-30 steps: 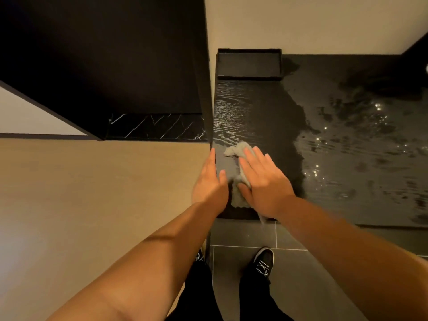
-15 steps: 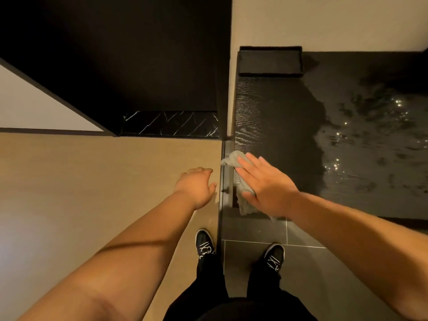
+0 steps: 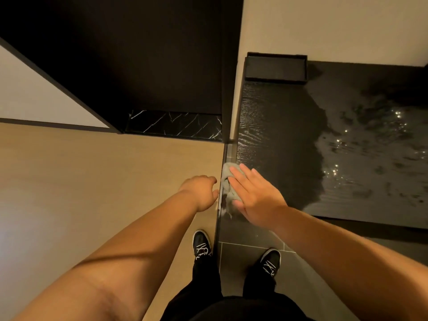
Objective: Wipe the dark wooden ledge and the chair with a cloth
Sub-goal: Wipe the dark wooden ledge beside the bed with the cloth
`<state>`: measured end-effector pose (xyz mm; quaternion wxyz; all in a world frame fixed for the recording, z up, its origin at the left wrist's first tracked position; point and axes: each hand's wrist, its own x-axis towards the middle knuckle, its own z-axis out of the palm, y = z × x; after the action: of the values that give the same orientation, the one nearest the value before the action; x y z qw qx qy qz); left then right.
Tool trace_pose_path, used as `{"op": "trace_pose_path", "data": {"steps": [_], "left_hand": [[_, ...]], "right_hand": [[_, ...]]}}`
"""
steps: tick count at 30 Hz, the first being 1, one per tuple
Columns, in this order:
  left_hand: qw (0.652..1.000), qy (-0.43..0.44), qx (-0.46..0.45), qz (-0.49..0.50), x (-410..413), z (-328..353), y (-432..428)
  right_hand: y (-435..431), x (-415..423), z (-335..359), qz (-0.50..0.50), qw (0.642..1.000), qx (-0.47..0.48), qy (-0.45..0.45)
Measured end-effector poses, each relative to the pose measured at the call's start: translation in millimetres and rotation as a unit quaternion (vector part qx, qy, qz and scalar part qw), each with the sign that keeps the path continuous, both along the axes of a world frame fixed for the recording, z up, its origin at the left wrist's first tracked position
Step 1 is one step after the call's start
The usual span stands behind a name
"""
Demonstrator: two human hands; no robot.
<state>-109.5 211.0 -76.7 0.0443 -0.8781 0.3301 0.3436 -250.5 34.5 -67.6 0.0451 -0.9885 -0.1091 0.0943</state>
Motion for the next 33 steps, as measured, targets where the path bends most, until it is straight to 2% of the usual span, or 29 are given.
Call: {"op": "trace_pose_path", "data": {"steps": [2, 6, 9, 11, 15, 19, 21, 24, 26, 29, 33], "left_hand": [[1.000, 0.001, -0.006, 0.001, -1, 1, -1], [0.999, 0.008, -0.030, 0.019, -2, 1, -5], [0.998, 0.019, -0.044, 0.029, -2, -3, -9], [0.998, 0.017, -0.049, 0.036, 0, -5, -10], [0.997, 0.015, -0.057, 0.043, 0, -5, -12], [0.996, 0.045, -0.060, 0.056, -5, -2, -16], [0.994, 0.054, -0.073, 0.060, -7, 2, -19], [0.992, 0.054, -0.094, 0.068, -9, 6, -21], [0.991, 0.059, -0.096, 0.071, -10, 6, -21], [0.990, 0.060, -0.099, 0.078, -11, 7, -20], [0.988, 0.055, -0.107, 0.094, -14, 11, -20]], "right_hand": [[-12, 6, 1, -0.008, 0.999, -0.026, 0.043], [-14, 19, 2, -0.123, 0.991, -0.027, 0.043], [-14, 40, 6, -0.225, 0.973, -0.016, 0.054], [-10, 50, 7, -0.254, 0.965, -0.018, 0.069], [6, 9, 5, -0.178, 0.983, -0.010, 0.051], [-18, -2, 2, -0.084, 0.993, -0.030, 0.071], [-31, 15, 3, -0.107, 0.991, -0.046, 0.072], [-33, 34, 4, -0.221, 0.971, -0.043, 0.077], [-17, 28, 1, -0.247, 0.966, -0.026, 0.070], [8, 0, -4, -0.212, 0.977, 0.005, 0.036], [-7, 5, -1, -0.159, 0.985, -0.001, 0.059]]}}
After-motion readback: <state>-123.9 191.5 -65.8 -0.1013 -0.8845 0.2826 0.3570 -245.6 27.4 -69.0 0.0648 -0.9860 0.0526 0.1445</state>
